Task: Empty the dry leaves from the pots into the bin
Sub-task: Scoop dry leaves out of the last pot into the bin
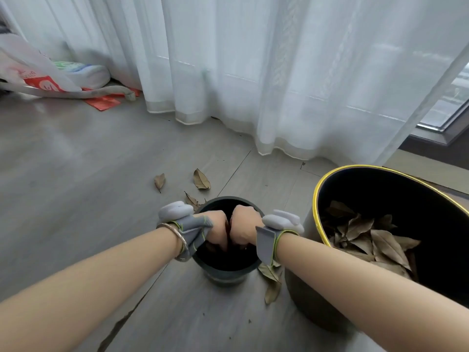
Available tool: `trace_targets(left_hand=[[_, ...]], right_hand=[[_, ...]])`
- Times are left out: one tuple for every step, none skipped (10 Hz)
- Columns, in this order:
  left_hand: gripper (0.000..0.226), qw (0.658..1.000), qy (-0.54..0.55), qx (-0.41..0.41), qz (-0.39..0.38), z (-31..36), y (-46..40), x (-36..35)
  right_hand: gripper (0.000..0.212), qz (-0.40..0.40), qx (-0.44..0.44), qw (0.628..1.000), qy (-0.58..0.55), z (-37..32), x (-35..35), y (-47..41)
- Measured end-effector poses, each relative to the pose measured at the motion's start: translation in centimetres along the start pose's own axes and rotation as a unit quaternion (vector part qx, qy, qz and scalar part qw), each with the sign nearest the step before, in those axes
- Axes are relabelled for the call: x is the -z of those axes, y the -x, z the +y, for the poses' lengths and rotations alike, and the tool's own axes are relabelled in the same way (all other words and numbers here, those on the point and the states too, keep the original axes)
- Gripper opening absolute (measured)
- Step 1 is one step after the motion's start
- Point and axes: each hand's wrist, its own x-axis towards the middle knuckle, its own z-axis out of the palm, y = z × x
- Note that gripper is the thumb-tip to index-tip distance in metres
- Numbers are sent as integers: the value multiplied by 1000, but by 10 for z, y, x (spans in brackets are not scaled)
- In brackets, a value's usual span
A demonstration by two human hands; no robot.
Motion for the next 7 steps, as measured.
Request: trace_targets(left_hand=[[11,992,129,-2,-16,8,27,21],[29,982,190,-20,4,14,50,37],[22,975,215,-45,25,28,70,52],[25,969,227,-75,58,48,92,74],[21,966,230,-103,63,66,107,90],[26,957,224,-167,74,101,122,104],[28,950,216,-213,73,134,124,100]], right_hand=[[24,3,51,998,-48,10,15,8],[29,22,69,994,-84,15,37,26],[31,15,89,989,-114,27,62,46],[30,23,109,980,-164,41,97,73],[29,86,119,983,-112,51,118,93],[24,122,103,983,-95,76,146,124],[18,144,73,984,-75,103,159,143]])
